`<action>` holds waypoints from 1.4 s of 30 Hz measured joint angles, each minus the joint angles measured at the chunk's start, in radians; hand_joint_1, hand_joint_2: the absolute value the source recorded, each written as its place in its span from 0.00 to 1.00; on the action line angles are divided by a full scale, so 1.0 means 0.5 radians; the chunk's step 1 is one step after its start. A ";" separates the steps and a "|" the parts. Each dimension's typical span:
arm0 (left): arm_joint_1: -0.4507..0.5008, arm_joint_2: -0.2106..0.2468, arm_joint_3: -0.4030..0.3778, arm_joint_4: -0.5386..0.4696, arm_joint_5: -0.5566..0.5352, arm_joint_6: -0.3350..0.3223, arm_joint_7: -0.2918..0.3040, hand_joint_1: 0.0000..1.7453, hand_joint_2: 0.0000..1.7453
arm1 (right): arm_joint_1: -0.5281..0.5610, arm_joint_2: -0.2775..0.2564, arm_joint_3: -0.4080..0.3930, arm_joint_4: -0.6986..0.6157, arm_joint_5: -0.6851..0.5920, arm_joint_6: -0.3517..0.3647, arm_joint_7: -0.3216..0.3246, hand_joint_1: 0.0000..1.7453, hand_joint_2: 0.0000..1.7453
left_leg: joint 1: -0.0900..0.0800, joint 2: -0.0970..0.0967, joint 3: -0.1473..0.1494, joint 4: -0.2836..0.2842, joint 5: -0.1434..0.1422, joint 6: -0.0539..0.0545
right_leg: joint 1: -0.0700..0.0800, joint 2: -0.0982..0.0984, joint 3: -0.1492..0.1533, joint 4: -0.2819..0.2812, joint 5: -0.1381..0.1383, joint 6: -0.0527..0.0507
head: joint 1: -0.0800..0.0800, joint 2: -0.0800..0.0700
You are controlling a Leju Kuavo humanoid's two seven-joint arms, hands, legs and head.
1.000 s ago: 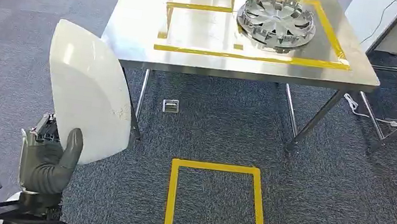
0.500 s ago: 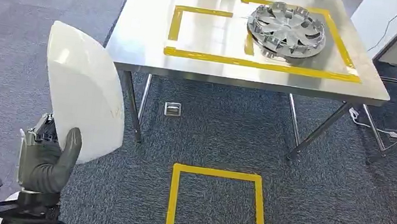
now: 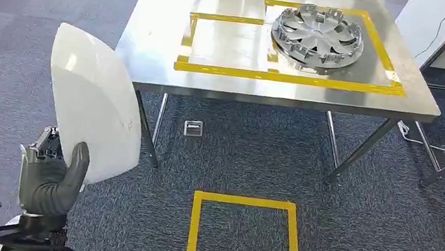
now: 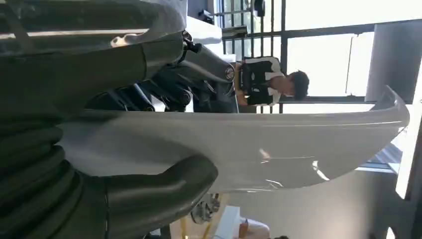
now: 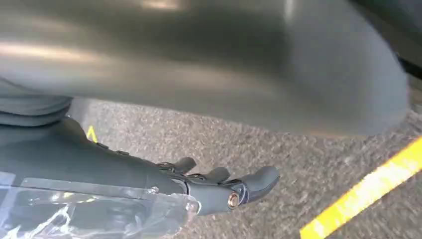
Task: Take the parts from the cabinet and place them on the table.
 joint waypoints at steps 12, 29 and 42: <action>0.004 0.031 0.023 0.002 -0.042 0.044 0.040 1.00 1.00 | 0.003 0.004 0.001 -0.001 0.000 0.001 0.000 0.00 0.00 | -0.012 -0.004 -0.027 -0.244 0.264 0.072 | 0.010 0.003 0.100 0.000 -0.107 0.071 | -0.010 0.001; -0.074 0.126 0.233 -0.006 -0.167 0.082 0.237 1.00 1.00 | 0.005 -0.003 0.000 0.000 0.001 -0.003 -0.014 0.00 0.00 | 0.003 0.000 0.121 -0.220 0.095 -0.006 | -0.007 0.007 -0.035 0.027 0.009 0.011 | -0.005 0.000; -0.142 0.207 0.337 0.024 -0.185 0.082 0.358 1.00 1.00 | 0.001 -0.003 0.001 -0.001 0.014 0.001 -0.021 0.00 0.00 | -0.022 -0.002 -0.044 -0.227 0.265 0.072 | 0.015 0.002 0.077 0.016 -0.100 0.051 | -0.019 0.000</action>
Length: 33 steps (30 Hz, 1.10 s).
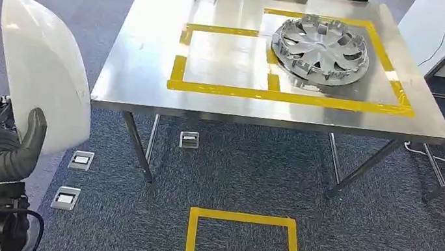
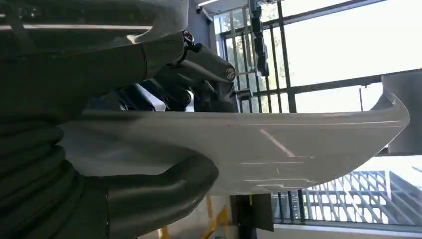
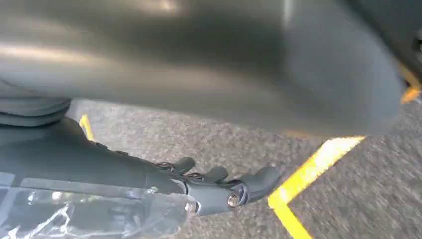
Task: Take the parts from the cabinet and place them on the table.
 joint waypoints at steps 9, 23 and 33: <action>-0.023 0.021 0.028 0.048 -0.014 -0.020 0.078 1.00 1.00 | 0.000 -0.012 0.000 0.001 0.005 0.005 -0.005 0.00 0.00 | 0.030 0.003 0.111 -0.033 -0.068 0.023 | -0.015 -0.001 -0.331 0.416 0.035 0.052 | 0.024 0.000; -0.163 0.056 0.059 0.214 -0.038 -0.088 0.169 1.00 1.00 | 0.000 -0.015 0.000 0.002 0.053 0.009 0.002 0.00 0.00 | 0.020 0.002 0.164 -0.064 -0.116 -0.020 | -0.003 0.014 -0.176 0.042 0.114 -0.019 | 0.011 0.000; -0.301 0.056 0.041 0.417 -0.047 -0.166 0.217 1.00 1.00 | -0.003 -0.017 0.000 0.002 0.070 0.024 0.008 0.00 0.00 | 0.019 0.002 0.168 -0.065 -0.115 -0.041 | -0.003 0.014 -0.167 0.040 0.118 -0.018 | 0.013 0.000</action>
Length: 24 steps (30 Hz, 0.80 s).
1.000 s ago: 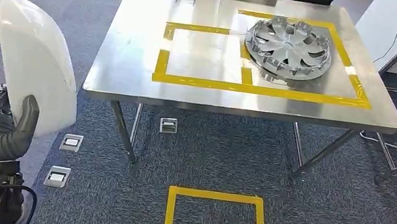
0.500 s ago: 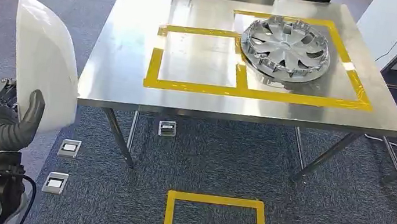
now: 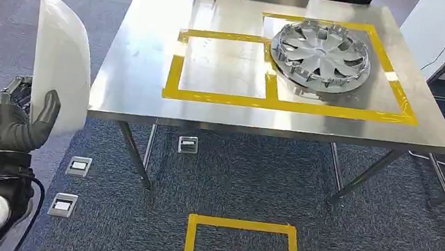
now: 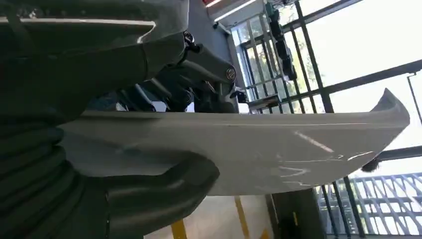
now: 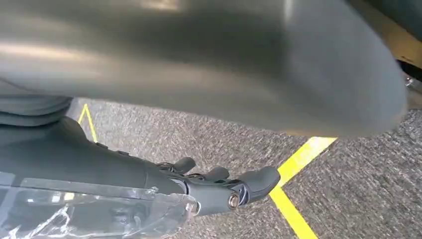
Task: Take the parts from the cabinet and place them on the table.
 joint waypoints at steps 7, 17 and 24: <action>-0.110 0.000 -0.033 0.137 -0.015 -0.045 0.036 1.00 1.00 | -0.003 0.000 0.000 0.000 0.026 0.011 0.005 0.00 0.00 | -0.002 0.000 0.002 0.001 0.000 0.000 | -0.002 0.000 0.005 -0.006 0.002 0.003 | 0.000 0.000; -0.337 -0.019 -0.102 0.369 -0.020 -0.140 0.065 1.00 1.00 | -0.027 -0.004 0.000 0.000 0.082 0.047 0.014 0.00 0.00 | -0.002 0.000 0.003 0.001 0.000 0.001 | -0.002 0.000 0.007 -0.009 0.002 0.004 | 0.000 0.000; -0.507 -0.066 -0.173 0.529 -0.048 -0.211 0.070 1.00 1.00 | -0.038 -0.005 0.000 0.000 0.116 0.066 0.014 0.00 0.00 | -0.002 0.000 0.003 0.001 0.000 0.001 | -0.001 0.000 0.007 -0.009 0.003 0.004 | 0.000 0.000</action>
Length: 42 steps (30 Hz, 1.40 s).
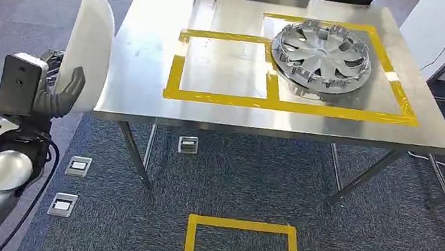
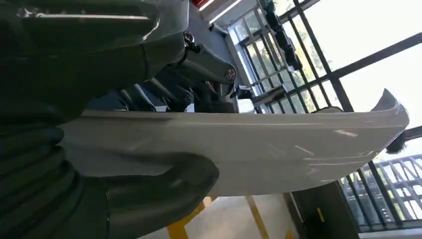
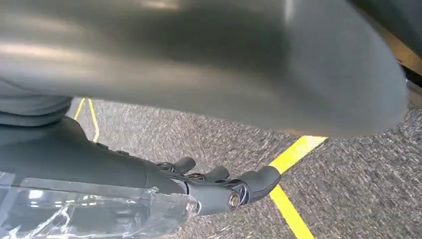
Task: Take the parts from the cabinet and place them on the table.
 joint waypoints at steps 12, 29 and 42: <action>-0.229 -0.148 -0.175 0.201 -0.035 -0.162 -0.012 1.00 1.00 | -0.019 0.000 0.000 0.000 0.051 0.033 0.001 0.00 0.00 | 0.000 0.000 0.000 0.000 0.000 0.000 | 0.000 0.001 0.001 -0.002 0.002 0.003 | -0.001 0.000; -0.522 -0.476 -0.442 0.596 -0.026 -0.313 -0.139 1.00 1.00 | -0.043 0.000 -0.002 0.005 0.109 0.050 0.001 0.00 0.00 | 0.000 0.001 0.000 0.001 0.001 0.002 | -0.001 0.001 0.002 -0.005 0.003 0.005 | 0.000 0.000; -0.543 -0.546 -0.527 0.691 -0.011 -0.343 -0.148 1.00 1.00 | -0.021 0.000 -0.002 0.005 0.109 0.053 0.001 0.00 0.00 | 0.000 0.001 0.000 0.001 0.001 0.003 | -0.001 0.000 0.003 -0.005 0.003 0.005 | 0.001 0.000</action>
